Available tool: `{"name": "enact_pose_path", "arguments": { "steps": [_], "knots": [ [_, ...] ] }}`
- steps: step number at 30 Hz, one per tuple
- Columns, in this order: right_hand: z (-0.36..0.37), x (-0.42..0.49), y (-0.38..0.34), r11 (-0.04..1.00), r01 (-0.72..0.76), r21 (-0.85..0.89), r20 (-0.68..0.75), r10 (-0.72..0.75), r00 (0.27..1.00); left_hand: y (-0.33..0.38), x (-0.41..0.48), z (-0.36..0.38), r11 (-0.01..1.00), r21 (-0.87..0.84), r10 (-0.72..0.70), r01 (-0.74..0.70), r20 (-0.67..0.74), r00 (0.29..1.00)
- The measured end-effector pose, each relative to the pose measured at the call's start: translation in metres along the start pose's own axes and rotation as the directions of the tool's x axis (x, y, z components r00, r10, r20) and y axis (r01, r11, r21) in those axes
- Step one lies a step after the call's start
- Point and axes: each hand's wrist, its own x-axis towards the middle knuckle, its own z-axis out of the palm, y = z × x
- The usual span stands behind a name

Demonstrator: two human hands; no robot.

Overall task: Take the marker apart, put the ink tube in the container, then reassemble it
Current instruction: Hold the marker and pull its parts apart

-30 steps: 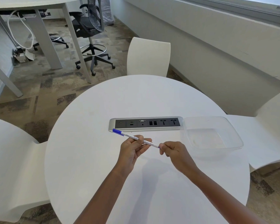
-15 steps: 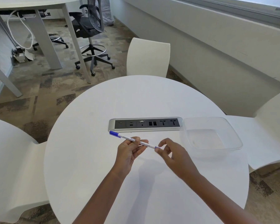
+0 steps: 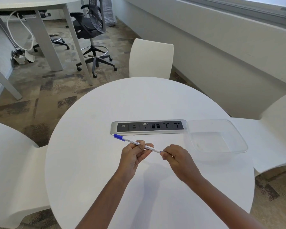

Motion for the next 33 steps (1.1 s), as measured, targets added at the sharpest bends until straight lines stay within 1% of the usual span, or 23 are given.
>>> {"name": "enact_pose_path", "arguments": {
  "steps": [2,3,4,5,6,7,8,9,10,11,12,13,14,15,16,17,18,20,23,25,27,29,33],
  "knots": [
    [-0.002,0.002,-0.003,0.967,-0.143,0.213,0.06,0.133,0.989,0.0,0.001,0.0,1.0,0.008,0.002,-0.002,0.008,1.0],
    [-0.003,0.003,-0.004,0.918,-0.207,0.338,0.104,0.182,0.978,0.0,0.001,0.001,1.0,0.011,0.003,-0.003,0.011,1.0],
    [-0.004,0.004,-0.005,0.848,-0.277,0.451,0.165,0.226,0.96,0.0,0.001,0.001,1.0,0.013,0.004,-0.005,0.014,1.0],
    [-0.005,0.005,-0.005,0.754,-0.362,0.548,0.245,0.27,0.931,0.001,0.001,0.001,1.0,0.014,0.006,-0.006,0.016,1.0],
    [-0.007,0.006,-0.006,0.624,-0.464,0.629,0.347,0.309,0.885,0.001,0.0,0.0,1.0,0.018,0.009,-0.01,0.019,1.0],
    [-0.009,0.005,-0.007,0.465,-0.565,0.682,0.459,0.329,0.825,0.001,0.0,0.0,1.0,0.022,0.013,-0.014,0.022,1.0],
    [-0.011,0.005,-0.007,0.322,-0.635,0.702,0.549,0.322,0.771,0.001,0.0,0.0,0.999,0.028,0.017,-0.017,0.025,1.0],
    [-0.011,0.004,-0.007,0.242,-0.664,0.707,0.594,0.307,0.744,0.001,-0.001,0.0,0.999,0.033,0.018,-0.019,0.026,0.999],
    [-0.012,0.004,-0.006,0.223,-0.671,0.707,0.605,0.3,0.737,0.001,-0.001,0.001,0.999,0.036,0.018,-0.019,0.026,1.0],
    [-0.011,0.004,-0.006,0.255,-0.663,0.704,0.591,0.309,0.745,0.001,-0.001,0.002,0.999,0.036,0.016,-0.017,0.024,1.0],
    [-0.01,0.003,-0.007,0.354,-0.63,0.691,0.539,0.328,0.776,0.001,-0.002,0.002,0.999,0.031,0.015,-0.016,0.019,1.0],
    [-0.009,0.002,-0.008,0.511,-0.563,0.649,0.45,0.338,0.826,0.001,-0.002,0.003,1.0,0.022,0.015,-0.015,0.011,1.0],
    [-0.007,0.0,-0.01,0.697,-0.46,0.55,0.34,0.317,0.886,0.001,-0.003,0.003,1.0,0.011,0.017,-0.017,0.002,1.0],
    [-0.005,-0.002,-0.01,0.862,-0.325,0.389,0.225,0.253,0.941,0.001,-0.003,0.003,1.0,0.003,0.019,-0.019,-0.007,1.0],
    [-0.004,-0.005,-0.009,0.965,-0.179,0.191,0.129,0.156,0.979,0.001,-0.003,0.002,1.0,-0.001,0.019,-0.019,-0.012,1.0],
    [-0.003,-0.006,-0.007,0.999,-0.049,0.014,0.067,0.048,0.997,0.001,-0.004,0.002,1.0,-0.002,0.017,-0.017,-0.016,1.0],
    [-0.002,-0.008,-0.006,0.993,0.043,-0.112,0.029,-0.04,0.999,0.0,-0.005,0.002,1.0,-0.001,0.012,-0.012,-0.019,1.0],
    [-0.002,-0.009,-0.006,0.961,0.142,-0.235,0.004,-0.145,0.989,-0.001,-0.006,0.002,1.0,0.007,0.005,-0.005,-0.022,1.0],
    [-0.003,-0.007,-0.006,0.924,0.189,-0.331,0.012,-0.196,0.98,-0.001,-0.006,0.003,1.0,0.007,0.005,-0.005,-0.009,1.0],
    [-0.004,-0.005,-0.006,0.942,0.172,-0.288,0.008,-0.177,0.984,-0.001,-0.006,0.003,1.0,-0.007,0.007,-0.007,-0.001,1.0],
    [-0.006,-0.004,-0.009,0.977,0.122,-0.174,0.009,-0.122,0.992,0.0,-0.006,0.003,1.0,-0.015,0.012,-0.012,0.004,1.0],
    [-0.006,-0.001,-0.012,0.994,0.063,-0.086,0.039,-0.06,0.997,0.0,-0.006,0.002,1.0,-0.014,0.014,-0.014,0.005,1.0],
    [-0.005,0.001,-0.013,0.998,-0.06,-0.003,0.095,0.06,0.994,0.0,-0.005,-0.001,1.0,-0.002,0.012,-0.012,-0.002,1.0]
  ]
}}
